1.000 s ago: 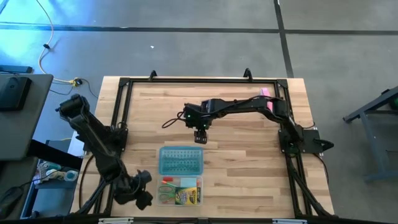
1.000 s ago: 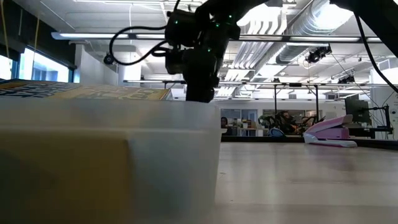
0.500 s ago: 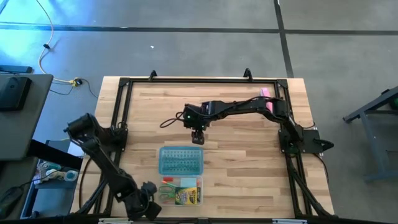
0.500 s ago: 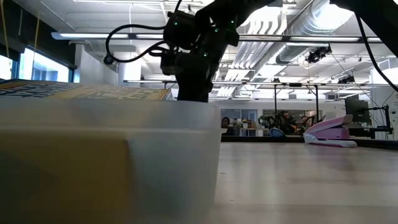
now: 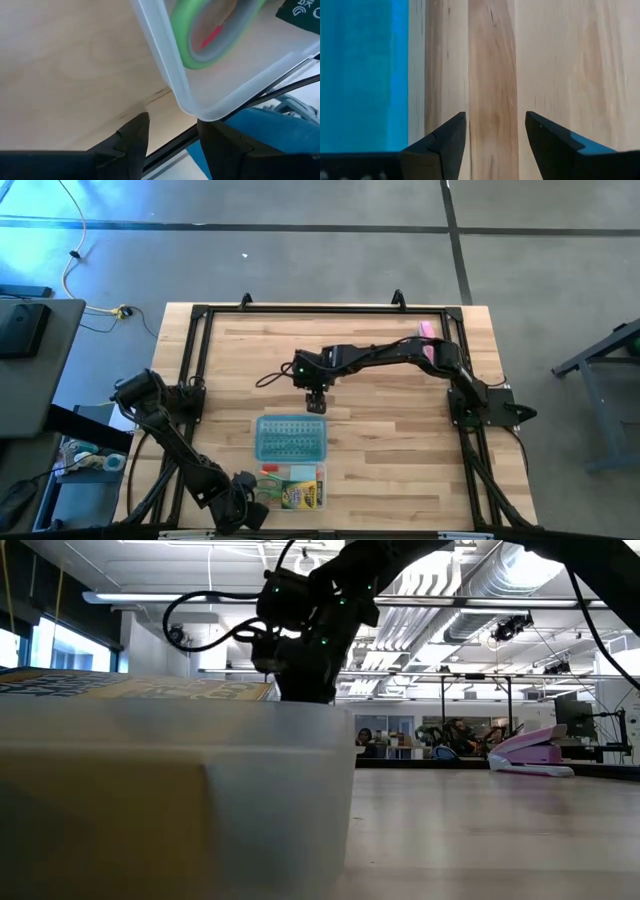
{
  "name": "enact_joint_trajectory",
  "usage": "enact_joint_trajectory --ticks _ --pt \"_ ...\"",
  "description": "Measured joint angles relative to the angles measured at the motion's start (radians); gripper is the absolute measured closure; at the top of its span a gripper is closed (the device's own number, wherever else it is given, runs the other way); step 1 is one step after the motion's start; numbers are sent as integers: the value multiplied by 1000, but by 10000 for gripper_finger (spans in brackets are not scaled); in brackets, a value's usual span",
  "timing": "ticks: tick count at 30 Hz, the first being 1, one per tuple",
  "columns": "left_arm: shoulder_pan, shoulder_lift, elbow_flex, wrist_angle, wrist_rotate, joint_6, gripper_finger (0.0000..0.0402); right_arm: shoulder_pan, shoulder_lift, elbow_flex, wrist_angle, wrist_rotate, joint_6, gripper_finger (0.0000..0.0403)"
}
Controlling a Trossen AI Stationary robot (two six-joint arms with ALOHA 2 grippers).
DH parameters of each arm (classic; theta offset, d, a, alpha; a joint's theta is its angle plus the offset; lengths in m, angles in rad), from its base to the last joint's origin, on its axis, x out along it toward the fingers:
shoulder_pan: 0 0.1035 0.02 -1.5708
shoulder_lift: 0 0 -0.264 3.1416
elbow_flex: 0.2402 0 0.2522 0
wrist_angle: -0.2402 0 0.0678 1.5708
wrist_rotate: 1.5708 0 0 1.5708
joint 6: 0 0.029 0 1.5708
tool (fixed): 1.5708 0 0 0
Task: Pack school essentials
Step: Close the supply box
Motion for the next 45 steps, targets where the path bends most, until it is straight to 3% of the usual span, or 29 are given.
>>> enact_joint_trajectory --ticks 17,35,45 --pt "37 3 -2 7 -25 -9 243 15 32 1 -40 -144 -8 208" --pt "52 5 -4 31 -65 -12 243 29 -10 1 -67 -87 -23 208" --pt "55 5 -4 31 -75 -12 243 41 -10 1 -76 -116 -25 208"
